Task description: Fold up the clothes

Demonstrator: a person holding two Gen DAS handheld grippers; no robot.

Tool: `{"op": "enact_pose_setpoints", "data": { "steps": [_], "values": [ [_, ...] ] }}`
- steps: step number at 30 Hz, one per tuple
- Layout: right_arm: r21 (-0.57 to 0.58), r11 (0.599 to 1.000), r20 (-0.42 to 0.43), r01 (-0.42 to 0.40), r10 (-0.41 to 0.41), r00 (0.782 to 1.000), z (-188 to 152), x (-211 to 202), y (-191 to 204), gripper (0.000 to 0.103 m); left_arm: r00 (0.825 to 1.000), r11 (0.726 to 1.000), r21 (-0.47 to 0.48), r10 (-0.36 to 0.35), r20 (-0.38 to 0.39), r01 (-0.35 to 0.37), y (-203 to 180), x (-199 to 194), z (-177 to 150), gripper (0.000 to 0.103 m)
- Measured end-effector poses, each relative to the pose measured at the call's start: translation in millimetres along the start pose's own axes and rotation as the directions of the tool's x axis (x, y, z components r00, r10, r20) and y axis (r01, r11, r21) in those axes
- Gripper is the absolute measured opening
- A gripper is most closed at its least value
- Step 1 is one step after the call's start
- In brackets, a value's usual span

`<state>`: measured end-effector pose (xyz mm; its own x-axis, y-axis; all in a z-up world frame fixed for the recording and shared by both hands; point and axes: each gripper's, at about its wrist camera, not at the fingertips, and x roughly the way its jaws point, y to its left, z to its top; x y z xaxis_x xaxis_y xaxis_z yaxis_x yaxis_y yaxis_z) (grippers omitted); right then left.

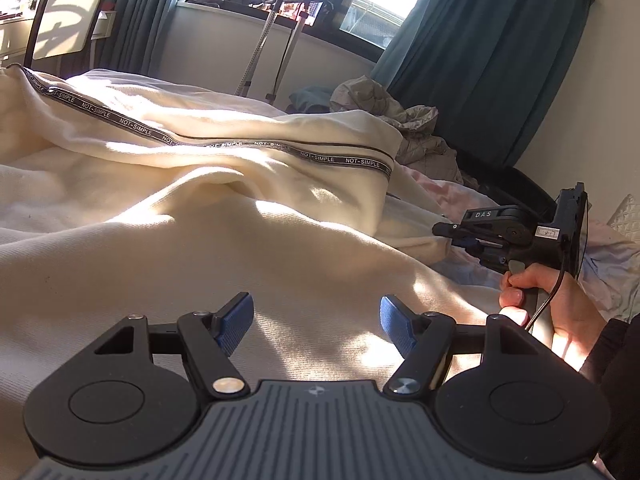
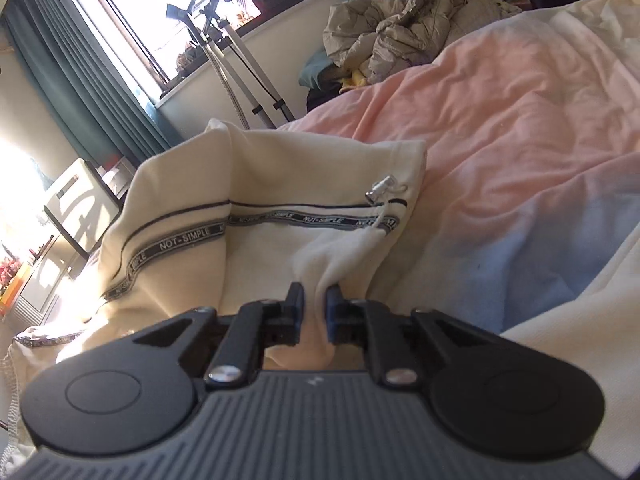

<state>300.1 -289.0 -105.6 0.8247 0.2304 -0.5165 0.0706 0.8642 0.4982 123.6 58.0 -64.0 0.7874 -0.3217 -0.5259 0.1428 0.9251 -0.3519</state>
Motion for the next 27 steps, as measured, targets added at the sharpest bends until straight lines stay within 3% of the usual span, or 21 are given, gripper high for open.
{"op": "enact_pose_setpoints", "data": {
  "steps": [6,10,13,16,19,24,27],
  "values": [
    [-0.056,0.985,0.117,0.165,-0.158,0.980,65.0,-29.7,-16.2,0.009,1.000,1.000,0.017,0.008,0.010,-0.008,-3.1,0.4,0.5,0.073],
    [-0.059,0.946,0.165,0.318,-0.305,0.938,115.3,-40.7,-47.0,0.008,1.000,1.000,0.022,0.021,-0.006,-0.020,-1.6,7.3,-1.5,0.073],
    [-0.050,0.908,0.207,0.417,-0.399,0.893,148.2,-45.8,-73.5,0.008,1.000,1.000,0.015,0.023,-0.015,-0.023,1.2,12.2,-2.1,0.073],
    [-0.083,0.865,0.250,0.494,-0.462,0.851,171.1,-47.2,-94.1,0.008,1.000,0.999,0.022,0.026,-0.015,-0.025,2.9,16.0,-2.7,0.073],
    [-0.103,0.839,0.273,0.534,-0.493,0.826,185.0,-47.2,-114.9,0.008,1.000,0.999,0.033,0.025,-0.016,-0.025,2.3,18.9,-3.8,0.073],
    [-0.177,0.802,0.307,0.571,-0.506,0.806,194.8,-40.9,-143.1,0.008,0.999,0.997,0.067,0.031,-0.016,-0.030,-1.4,24.5,-5.6,0.073],
    [-0.173,0.810,0.280,0.561,-0.506,0.816,185.4,-36.7,-166.6,0.009,0.999,0.996,0.083,0.041,-0.018,-0.040,-3.5,28.0,-7.3,0.073]
  ]
}}
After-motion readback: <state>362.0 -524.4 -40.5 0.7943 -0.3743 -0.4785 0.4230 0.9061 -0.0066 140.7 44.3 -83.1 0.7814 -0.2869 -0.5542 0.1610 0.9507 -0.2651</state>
